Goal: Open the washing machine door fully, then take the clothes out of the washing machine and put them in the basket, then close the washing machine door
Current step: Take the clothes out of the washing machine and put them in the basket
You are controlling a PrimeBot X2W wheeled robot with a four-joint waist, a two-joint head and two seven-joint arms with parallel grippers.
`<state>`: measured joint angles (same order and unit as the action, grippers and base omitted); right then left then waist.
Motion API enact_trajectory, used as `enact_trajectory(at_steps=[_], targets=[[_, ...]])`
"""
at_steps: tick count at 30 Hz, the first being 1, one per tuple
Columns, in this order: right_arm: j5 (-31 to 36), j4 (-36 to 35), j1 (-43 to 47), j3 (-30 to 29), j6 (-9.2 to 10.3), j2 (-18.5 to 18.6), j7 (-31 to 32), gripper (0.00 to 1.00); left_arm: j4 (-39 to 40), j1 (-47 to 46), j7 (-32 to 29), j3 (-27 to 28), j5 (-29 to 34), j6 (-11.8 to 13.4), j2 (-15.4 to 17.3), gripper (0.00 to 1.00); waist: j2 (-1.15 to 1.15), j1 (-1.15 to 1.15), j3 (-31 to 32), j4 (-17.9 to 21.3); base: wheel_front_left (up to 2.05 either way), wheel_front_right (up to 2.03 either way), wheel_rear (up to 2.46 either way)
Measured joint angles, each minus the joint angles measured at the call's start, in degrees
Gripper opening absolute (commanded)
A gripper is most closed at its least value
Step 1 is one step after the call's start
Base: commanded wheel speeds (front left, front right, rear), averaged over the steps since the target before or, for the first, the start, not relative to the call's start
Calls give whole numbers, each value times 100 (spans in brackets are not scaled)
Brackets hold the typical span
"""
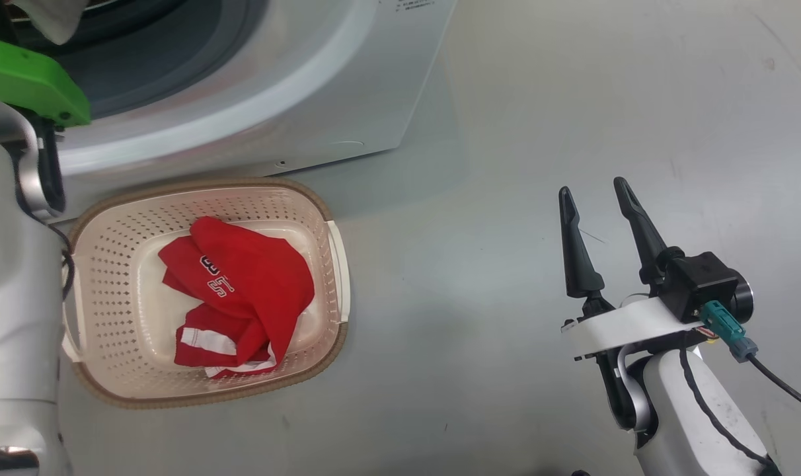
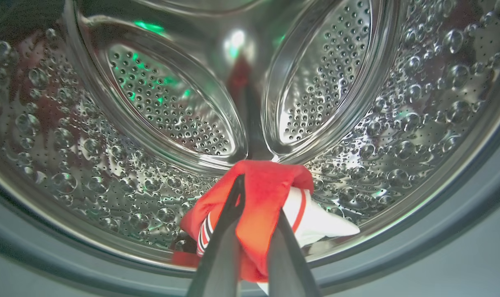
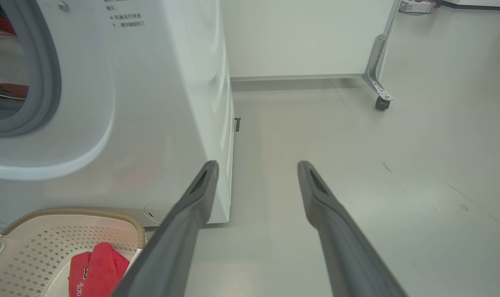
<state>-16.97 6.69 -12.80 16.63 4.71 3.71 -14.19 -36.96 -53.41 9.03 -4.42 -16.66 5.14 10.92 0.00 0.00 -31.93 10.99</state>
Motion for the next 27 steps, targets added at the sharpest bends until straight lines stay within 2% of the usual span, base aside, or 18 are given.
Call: enact_trajectory(at_steps=[6, 22, 27], targets=[[62, 87, 12, -5, 0, 90, -1, 100, 258, 463, 558, -33, -60, -133, -194, 0, 0, 0, 188, -259, 0, 0, 0], [100, 346, 363, -47, -1, 219, -1, 100, 1417, 2180, 568, -167, -81, -192, -667, 0, 0, 0, 1005, -821, 0, 0, 0], [99, 368, 460, -24, -3, 216, -1, 100, 1890, 2720, 567, -178, -37, -191, -688, 0, 0, 0, 1316, -939, 0, 0, 0]])
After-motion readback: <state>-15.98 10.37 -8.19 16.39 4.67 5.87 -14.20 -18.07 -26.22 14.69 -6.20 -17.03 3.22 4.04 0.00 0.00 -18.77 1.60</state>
